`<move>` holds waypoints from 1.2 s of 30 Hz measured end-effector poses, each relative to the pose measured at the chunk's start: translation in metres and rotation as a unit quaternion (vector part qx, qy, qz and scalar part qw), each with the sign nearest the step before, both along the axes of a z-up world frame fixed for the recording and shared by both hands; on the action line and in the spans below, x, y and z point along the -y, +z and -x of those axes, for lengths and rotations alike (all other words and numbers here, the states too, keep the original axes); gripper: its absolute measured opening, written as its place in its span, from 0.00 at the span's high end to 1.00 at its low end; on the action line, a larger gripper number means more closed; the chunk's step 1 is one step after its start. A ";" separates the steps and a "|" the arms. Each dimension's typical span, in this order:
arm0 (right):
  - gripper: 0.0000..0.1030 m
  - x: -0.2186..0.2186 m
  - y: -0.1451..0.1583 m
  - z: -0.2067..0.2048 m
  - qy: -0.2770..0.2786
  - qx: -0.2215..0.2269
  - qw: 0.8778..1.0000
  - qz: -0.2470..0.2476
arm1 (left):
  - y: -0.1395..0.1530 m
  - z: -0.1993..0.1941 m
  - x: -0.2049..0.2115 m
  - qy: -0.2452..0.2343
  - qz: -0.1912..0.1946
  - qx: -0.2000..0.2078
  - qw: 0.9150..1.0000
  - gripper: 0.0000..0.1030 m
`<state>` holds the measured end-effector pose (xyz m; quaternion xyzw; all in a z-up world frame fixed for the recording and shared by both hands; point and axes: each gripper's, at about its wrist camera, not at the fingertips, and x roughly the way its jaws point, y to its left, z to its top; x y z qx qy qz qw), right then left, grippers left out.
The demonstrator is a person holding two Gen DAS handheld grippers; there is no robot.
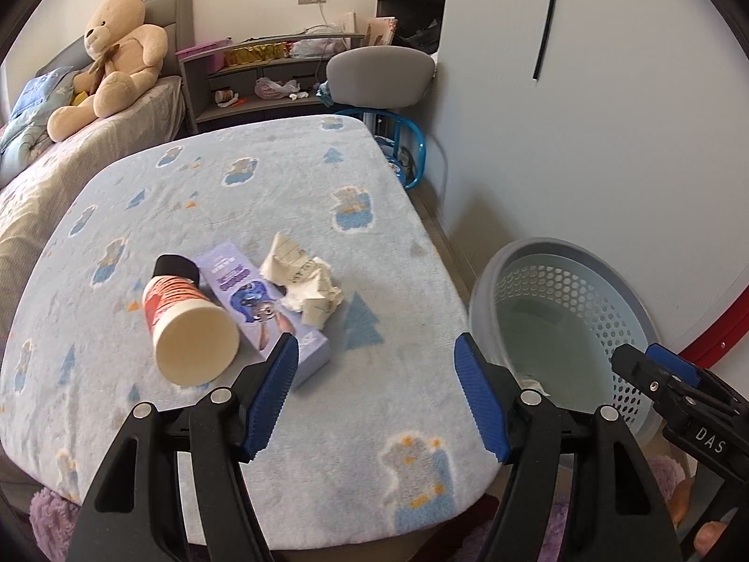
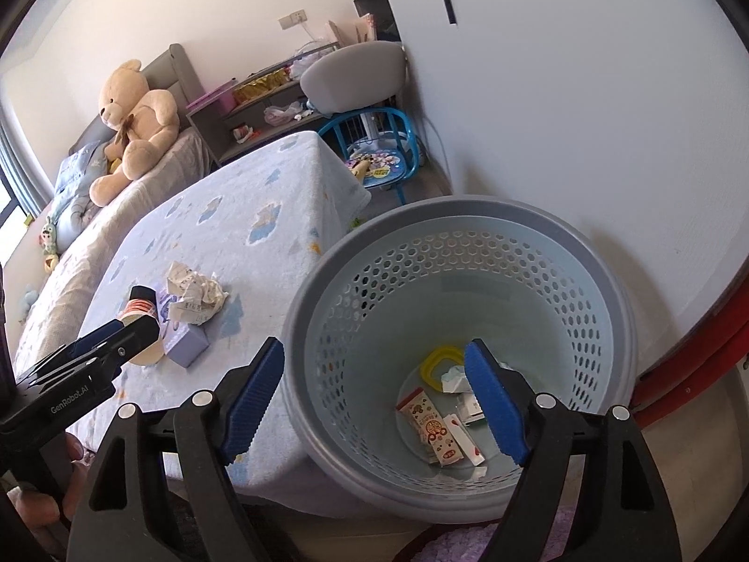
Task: Collect trash
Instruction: 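Grasp the red-and-white paper cup with the left tool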
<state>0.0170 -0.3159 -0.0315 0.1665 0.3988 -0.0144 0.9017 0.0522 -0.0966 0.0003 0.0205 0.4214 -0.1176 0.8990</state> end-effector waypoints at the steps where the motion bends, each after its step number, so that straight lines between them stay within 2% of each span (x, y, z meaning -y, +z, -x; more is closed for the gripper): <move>1: 0.24 -0.005 0.001 -0.001 0.005 0.001 1.000 0.000 | 0.000 -0.001 -0.007 0.008 -0.001 0.002 1.000 0.36; 6: 0.22 -0.032 0.007 -0.008 0.028 0.005 1.000 0.006 | 0.005 -0.005 -0.044 0.049 0.007 0.000 0.999 0.36; 10: 0.22 -0.049 0.010 -0.011 0.038 0.010 0.999 0.007 | 0.012 -0.011 -0.075 0.086 0.016 0.000 0.996 0.32; 15: 0.22 -0.062 0.010 -0.014 0.048 0.009 0.999 0.004 | 0.017 -0.021 -0.109 0.125 0.008 0.002 0.992 0.32; 20: 0.22 -0.072 0.012 -0.016 0.056 0.011 0.998 0.012 | 0.008 -0.041 -0.134 0.152 0.011 -0.022 0.988 0.32; 27: 0.22 -0.072 0.007 -0.018 0.055 0.006 0.998 0.009 | -0.005 -0.068 -0.142 0.159 0.026 -0.054 0.985 0.32; 36: 0.22 -0.067 -0.006 -0.027 0.053 -0.007 0.999 -0.002 | -0.025 -0.095 -0.127 0.156 0.035 -0.088 0.983 0.32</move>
